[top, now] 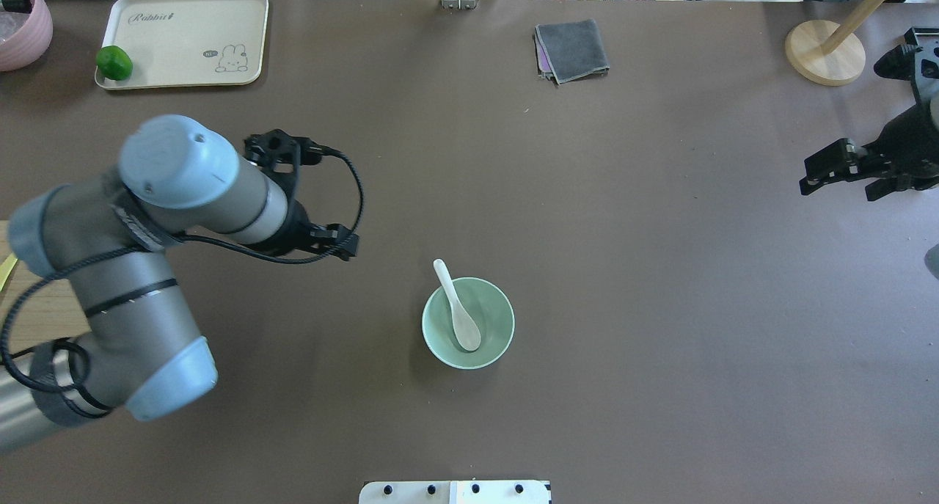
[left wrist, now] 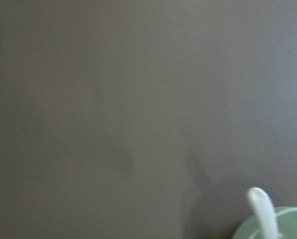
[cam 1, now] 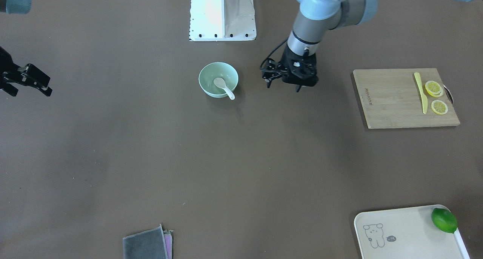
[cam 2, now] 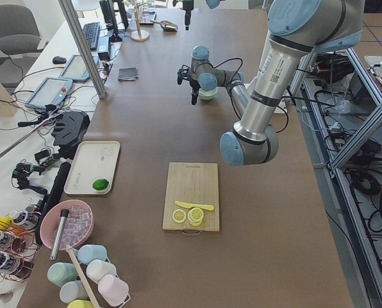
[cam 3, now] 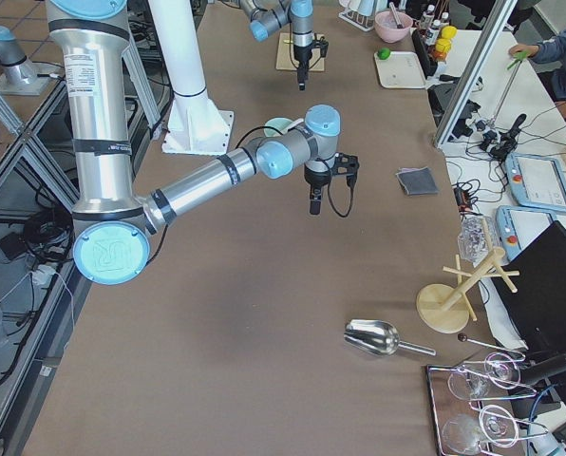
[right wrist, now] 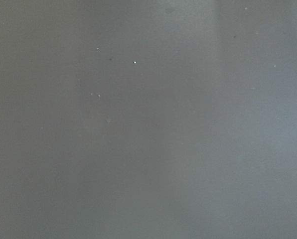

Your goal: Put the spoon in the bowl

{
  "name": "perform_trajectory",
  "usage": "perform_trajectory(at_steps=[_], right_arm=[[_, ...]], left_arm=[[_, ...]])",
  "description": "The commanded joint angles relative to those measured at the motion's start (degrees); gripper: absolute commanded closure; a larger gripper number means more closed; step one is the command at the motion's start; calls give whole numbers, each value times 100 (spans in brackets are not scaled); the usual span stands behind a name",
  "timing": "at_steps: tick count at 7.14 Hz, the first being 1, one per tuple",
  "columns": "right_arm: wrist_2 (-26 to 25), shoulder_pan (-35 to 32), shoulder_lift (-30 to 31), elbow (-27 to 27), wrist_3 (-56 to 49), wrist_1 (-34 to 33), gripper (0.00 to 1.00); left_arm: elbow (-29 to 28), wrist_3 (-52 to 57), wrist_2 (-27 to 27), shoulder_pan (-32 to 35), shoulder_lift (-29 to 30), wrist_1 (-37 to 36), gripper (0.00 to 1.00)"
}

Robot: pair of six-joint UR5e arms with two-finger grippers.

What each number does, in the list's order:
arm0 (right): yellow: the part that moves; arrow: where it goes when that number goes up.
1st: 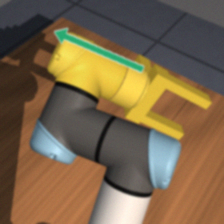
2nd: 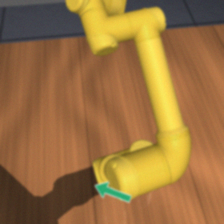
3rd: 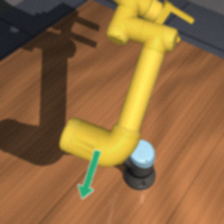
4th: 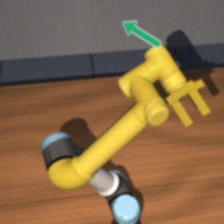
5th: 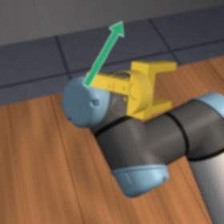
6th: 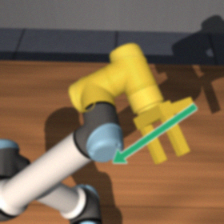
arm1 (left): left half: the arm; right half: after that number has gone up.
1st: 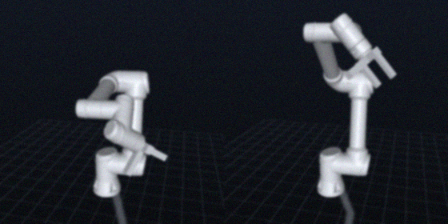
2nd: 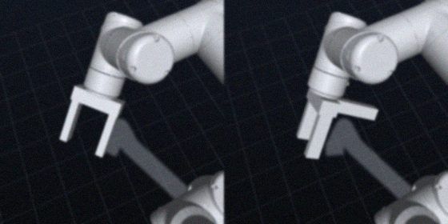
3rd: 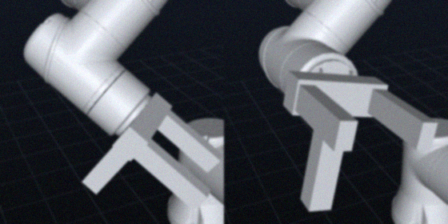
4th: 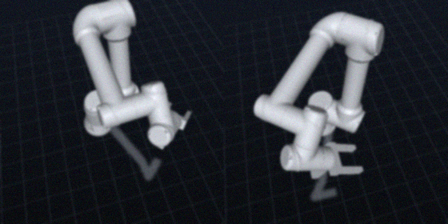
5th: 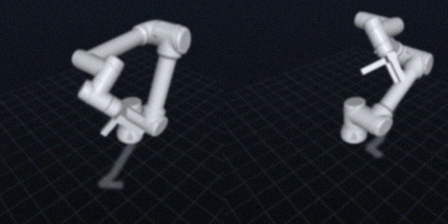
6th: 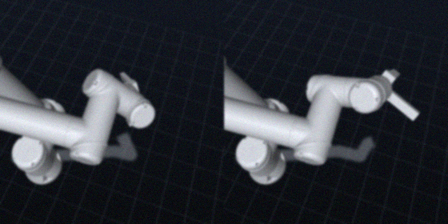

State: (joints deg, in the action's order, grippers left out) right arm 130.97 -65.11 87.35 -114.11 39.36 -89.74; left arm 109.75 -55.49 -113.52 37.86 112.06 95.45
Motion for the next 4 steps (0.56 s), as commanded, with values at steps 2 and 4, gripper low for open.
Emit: perform_trajectory(at_steps=[2, 4], right_arm=[[279, -1272, 2, 807, -2249, -455, 0], [324, -1828, 19, 1240, -3230, -518, 0]], left_arm=[[153, 3724, -1519, 2375, -1753, -35, 2], [-144, 5856, -1761, 3644, -2511, -88, 2]])
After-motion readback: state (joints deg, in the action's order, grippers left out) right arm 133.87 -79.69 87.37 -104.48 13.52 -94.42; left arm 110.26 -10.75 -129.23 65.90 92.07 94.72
